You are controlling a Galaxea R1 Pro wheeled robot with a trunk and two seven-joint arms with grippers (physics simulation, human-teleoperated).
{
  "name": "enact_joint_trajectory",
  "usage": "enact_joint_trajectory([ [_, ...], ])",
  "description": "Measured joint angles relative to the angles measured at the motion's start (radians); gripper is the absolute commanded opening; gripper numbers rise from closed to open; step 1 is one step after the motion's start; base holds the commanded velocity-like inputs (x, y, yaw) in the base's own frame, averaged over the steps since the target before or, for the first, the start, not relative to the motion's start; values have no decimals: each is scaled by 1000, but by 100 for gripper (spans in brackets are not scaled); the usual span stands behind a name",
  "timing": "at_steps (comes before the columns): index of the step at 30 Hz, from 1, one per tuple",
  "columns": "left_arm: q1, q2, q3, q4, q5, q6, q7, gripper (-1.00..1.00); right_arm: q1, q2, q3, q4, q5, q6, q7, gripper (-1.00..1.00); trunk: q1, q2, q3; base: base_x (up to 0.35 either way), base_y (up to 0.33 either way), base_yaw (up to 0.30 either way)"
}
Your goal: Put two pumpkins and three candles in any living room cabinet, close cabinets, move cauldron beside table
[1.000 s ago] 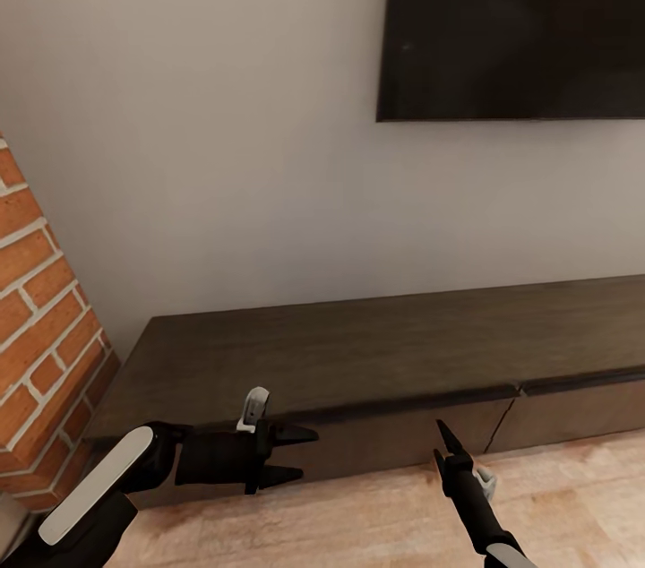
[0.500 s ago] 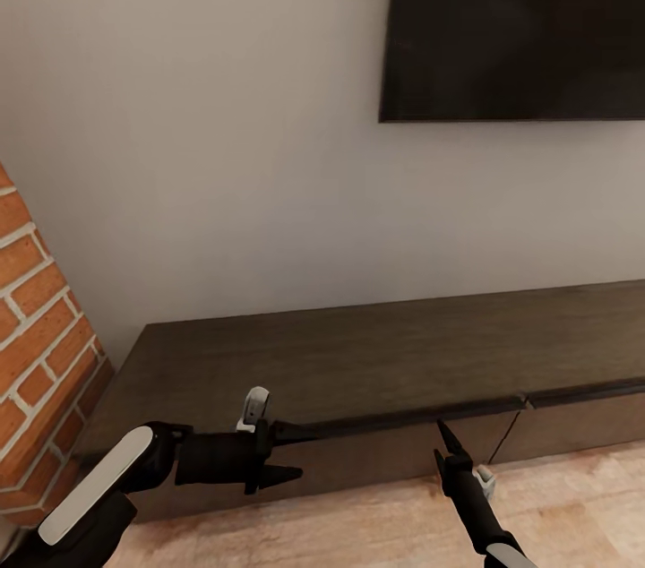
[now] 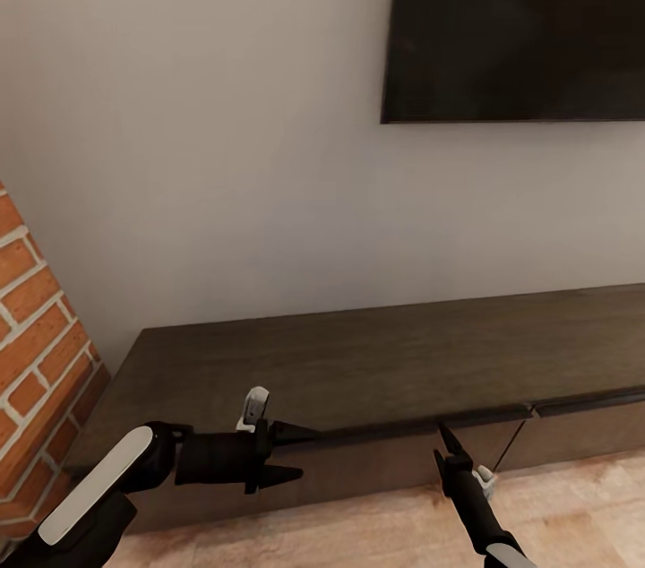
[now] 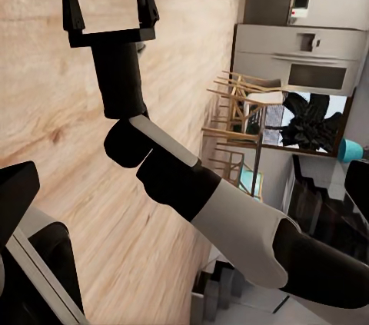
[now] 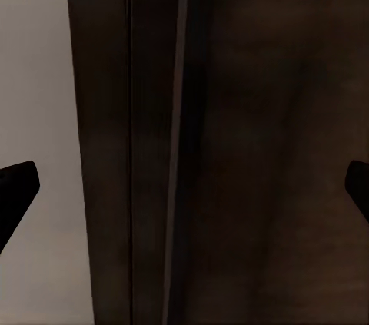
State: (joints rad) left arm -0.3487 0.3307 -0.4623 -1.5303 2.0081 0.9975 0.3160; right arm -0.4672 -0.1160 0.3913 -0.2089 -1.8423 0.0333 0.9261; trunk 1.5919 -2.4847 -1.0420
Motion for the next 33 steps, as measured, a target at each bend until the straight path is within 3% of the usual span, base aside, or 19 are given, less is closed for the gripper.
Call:
enact_joint_trajectory([
  [33, 0, 0, 0, 0, 0, 0, 0, 100, 0, 0, 0, 1, -1, 0, -7, 100, 0, 0, 0, 25, 0, 0],
])
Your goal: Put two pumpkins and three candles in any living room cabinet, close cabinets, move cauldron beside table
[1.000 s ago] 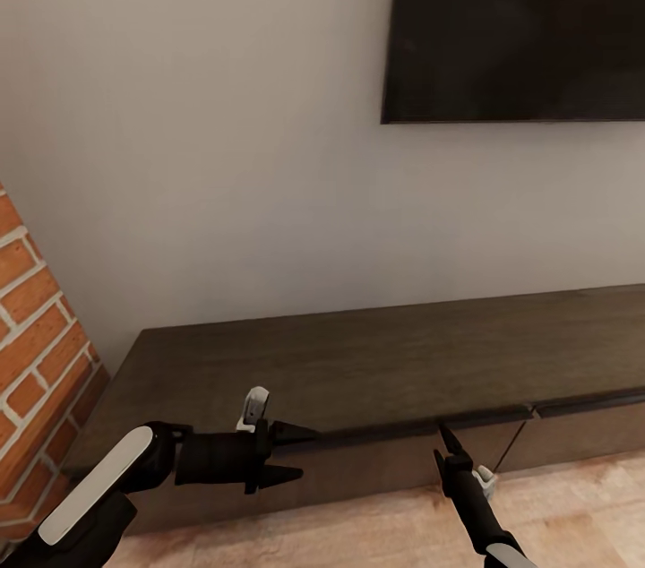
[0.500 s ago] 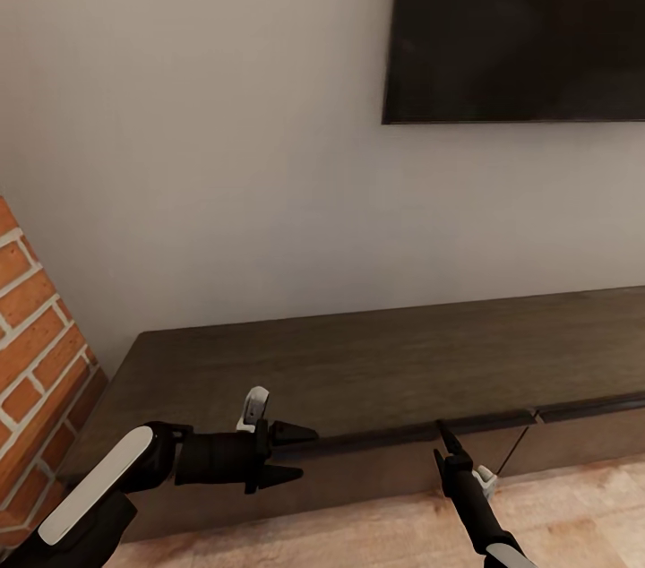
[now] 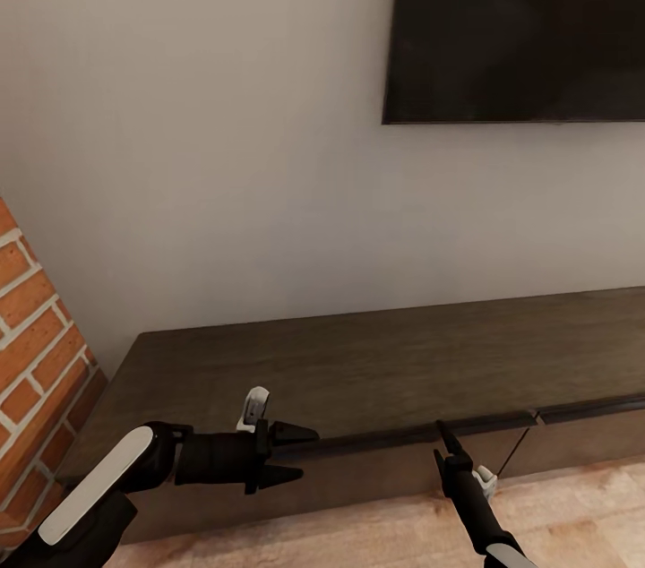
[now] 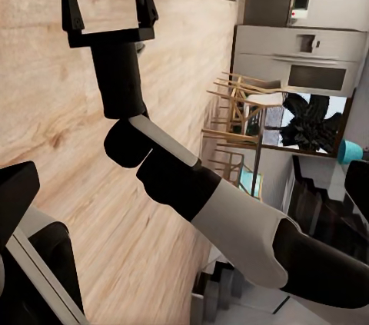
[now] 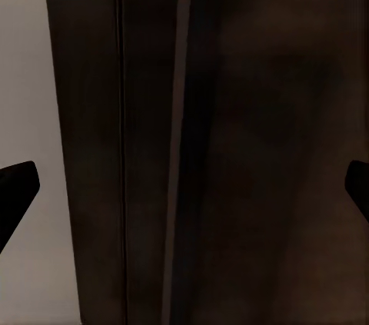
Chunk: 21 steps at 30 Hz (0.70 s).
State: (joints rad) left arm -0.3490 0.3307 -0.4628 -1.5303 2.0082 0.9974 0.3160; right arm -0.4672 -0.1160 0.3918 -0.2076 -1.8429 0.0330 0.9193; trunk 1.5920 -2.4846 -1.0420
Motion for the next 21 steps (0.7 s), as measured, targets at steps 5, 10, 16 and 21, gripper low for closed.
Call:
enact_joint_trajectory([
  [5, 0, 0, 0, 0, 0, 0, 0, 100, 0, 0, 0, -1, 0, -1, -3, 100, 0, 0, 0, 0, 0, 0],
  [10, 0, 0, 0, 0, 0, 0, 0, 100, 0, 0, 0, -1, 0, 0, -3, -100, 0, 0, 0, 0, 0, 0],
  [16, 0, 0, 0, 0, 0, 0, 0, 100, 1, 0, 0, 1, 3, -1, -4, -100, 0, 0, 0, 0, 0, 0],
  [21, 0, 0, 1, 0, 0, 0, 0, 100, 1, 0, 0, 1, 2, 0, -3, -100, 0, 0, 0, 0, 0, 0],
])
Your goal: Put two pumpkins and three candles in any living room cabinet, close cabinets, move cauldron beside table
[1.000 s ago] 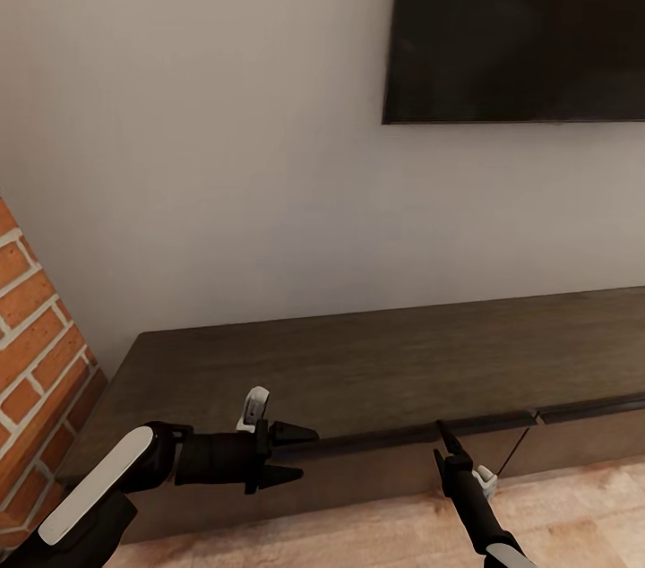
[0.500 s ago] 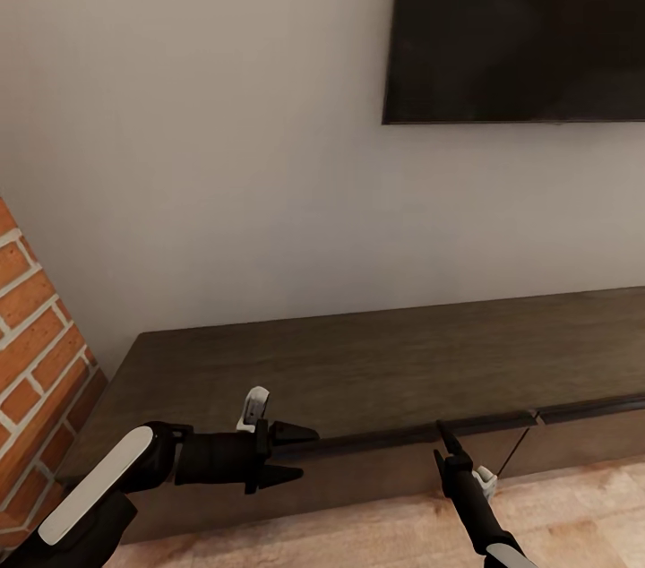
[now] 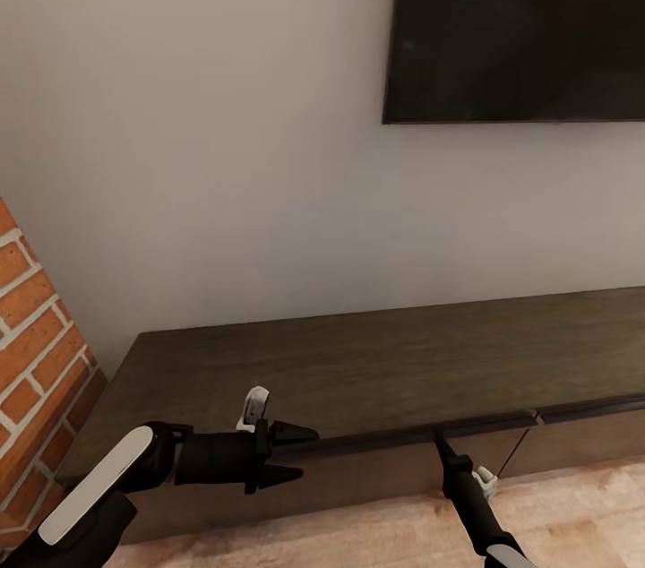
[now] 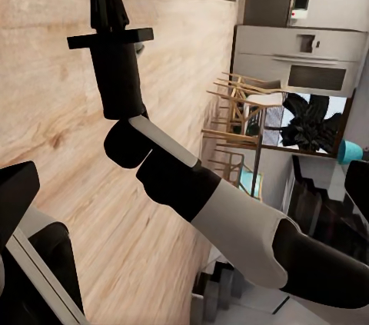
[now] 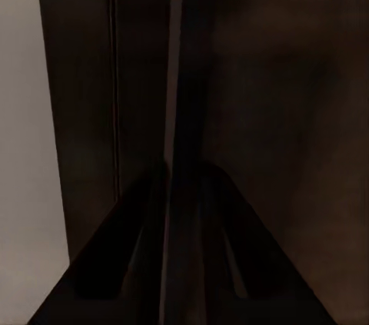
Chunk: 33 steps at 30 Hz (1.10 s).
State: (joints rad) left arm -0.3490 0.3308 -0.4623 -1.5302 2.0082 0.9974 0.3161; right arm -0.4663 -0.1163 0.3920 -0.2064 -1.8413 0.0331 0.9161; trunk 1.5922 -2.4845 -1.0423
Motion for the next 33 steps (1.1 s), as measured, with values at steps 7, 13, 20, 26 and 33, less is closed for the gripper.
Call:
enact_joint_trajectory([
  [7, 0, 1, 0, 1, 0, 0, 0, 100, 0, 0, 0, 1, 0, 0, 0, -100, 0, 0, 0, 0, 0, 0],
  [13, 0, 0, 0, 1, 0, 0, 0, 100, 0, 0, 0, 1, 1, 0, 0, -100, 0, 0, 0, 0, 0, 0],
  [20, 0, 0, 0, 1, 0, 0, 0, 100, 0, 0, 0, 1, 0, 1, -1, -100, 0, 0, 0, -6, 0, 0],
  [26, 0, 0, 0, 1, 0, 0, 0, 100, 0, 0, -8, 2, -3, 1, -2, -100, 0, 0, 0, -181, 0, 0],
  [33, 0, 0, 0, 1, 0, 0, 0, 100, -1, 0, -16, 3, -6, 1, -3, -100, 0, 0, 0, -131, 0, 0],
])
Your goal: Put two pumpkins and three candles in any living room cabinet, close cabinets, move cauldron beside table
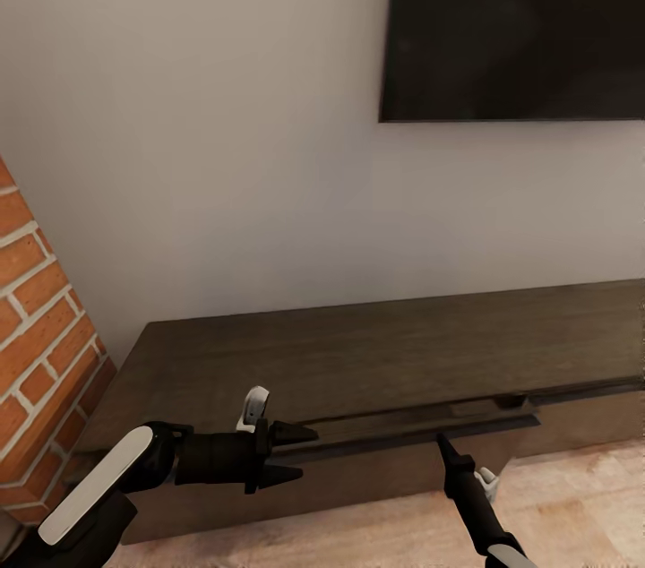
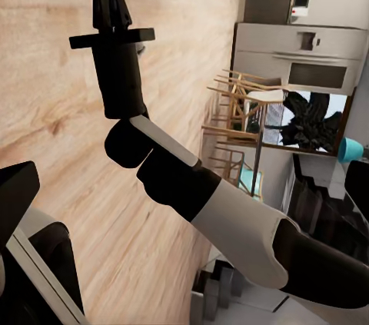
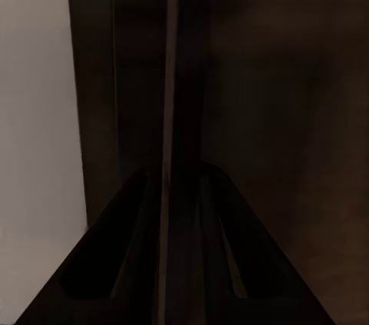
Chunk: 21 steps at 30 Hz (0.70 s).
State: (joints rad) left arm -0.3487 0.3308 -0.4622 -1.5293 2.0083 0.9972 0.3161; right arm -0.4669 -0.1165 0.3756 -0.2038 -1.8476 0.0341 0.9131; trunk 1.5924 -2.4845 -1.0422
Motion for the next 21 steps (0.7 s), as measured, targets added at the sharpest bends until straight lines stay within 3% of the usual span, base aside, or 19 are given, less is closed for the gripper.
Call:
enact_joint_trajectory([
  [21, 0, 0, 0, -1, 0, -1, 0, 100, -1, 0, -25, 7, -7, -1, 3, -100, 0, 0, 0, -147, 0, 0],
])
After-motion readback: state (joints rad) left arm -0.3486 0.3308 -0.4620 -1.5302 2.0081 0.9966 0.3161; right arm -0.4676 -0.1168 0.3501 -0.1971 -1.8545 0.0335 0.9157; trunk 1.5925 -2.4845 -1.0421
